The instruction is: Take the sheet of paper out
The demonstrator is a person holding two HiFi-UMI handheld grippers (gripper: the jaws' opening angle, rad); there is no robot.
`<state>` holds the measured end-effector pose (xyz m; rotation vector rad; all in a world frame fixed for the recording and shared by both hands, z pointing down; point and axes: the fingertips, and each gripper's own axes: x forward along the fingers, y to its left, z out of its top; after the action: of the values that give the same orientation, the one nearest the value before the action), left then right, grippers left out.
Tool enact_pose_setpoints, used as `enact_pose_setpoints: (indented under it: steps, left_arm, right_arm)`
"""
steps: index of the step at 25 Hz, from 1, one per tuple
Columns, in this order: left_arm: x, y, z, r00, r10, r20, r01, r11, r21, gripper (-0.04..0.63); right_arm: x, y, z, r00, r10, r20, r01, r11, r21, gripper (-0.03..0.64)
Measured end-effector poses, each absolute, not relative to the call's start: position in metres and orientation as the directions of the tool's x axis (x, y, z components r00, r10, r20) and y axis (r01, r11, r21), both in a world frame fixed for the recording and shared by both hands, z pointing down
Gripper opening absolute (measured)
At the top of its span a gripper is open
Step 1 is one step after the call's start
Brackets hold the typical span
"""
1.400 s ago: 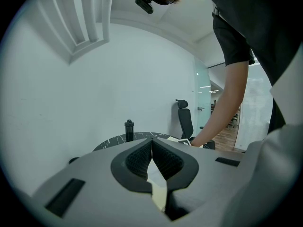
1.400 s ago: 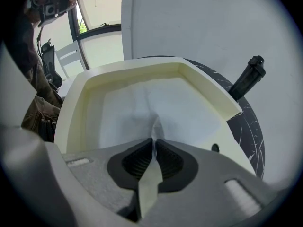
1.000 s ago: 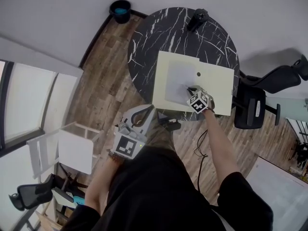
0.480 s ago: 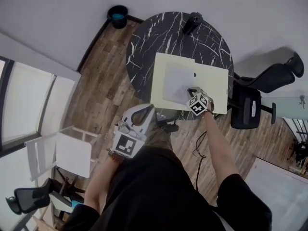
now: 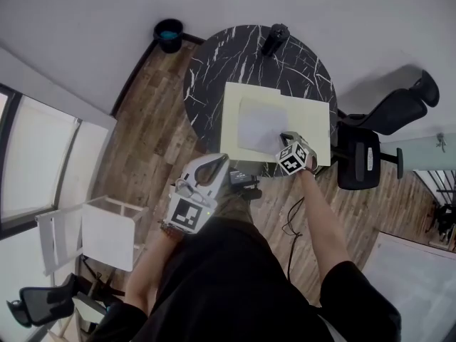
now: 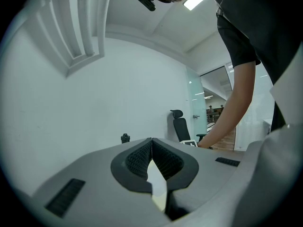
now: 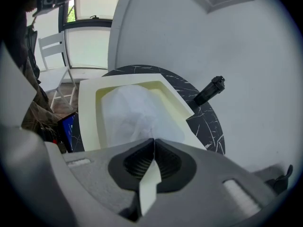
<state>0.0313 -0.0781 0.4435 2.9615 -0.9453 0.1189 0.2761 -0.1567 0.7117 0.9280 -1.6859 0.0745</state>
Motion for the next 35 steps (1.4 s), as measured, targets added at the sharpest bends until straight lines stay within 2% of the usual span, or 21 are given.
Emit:
enact_pose_setpoints:
  steps: [15, 35]
  left_arm:
    - [0.029, -0.052, 0.424, 0.836, -0.548, 0.031, -0.548, -0.837, -0.01, 0.002]
    - [0.017, -0.029, 0.415, 0.844, -0.537, 0.009, -0.536, -0.844, -0.024, 0.002]
  right_arm:
    - [0.289, -0.121, 0.649, 0.046, -0.678, 0.734, -0.658, 0.532, 0.533, 0.005]
    - [0.244, -0.081, 0.546, 0.011, -0.84, 0.542, -0.702, 0.38, 0.602, 0.003]
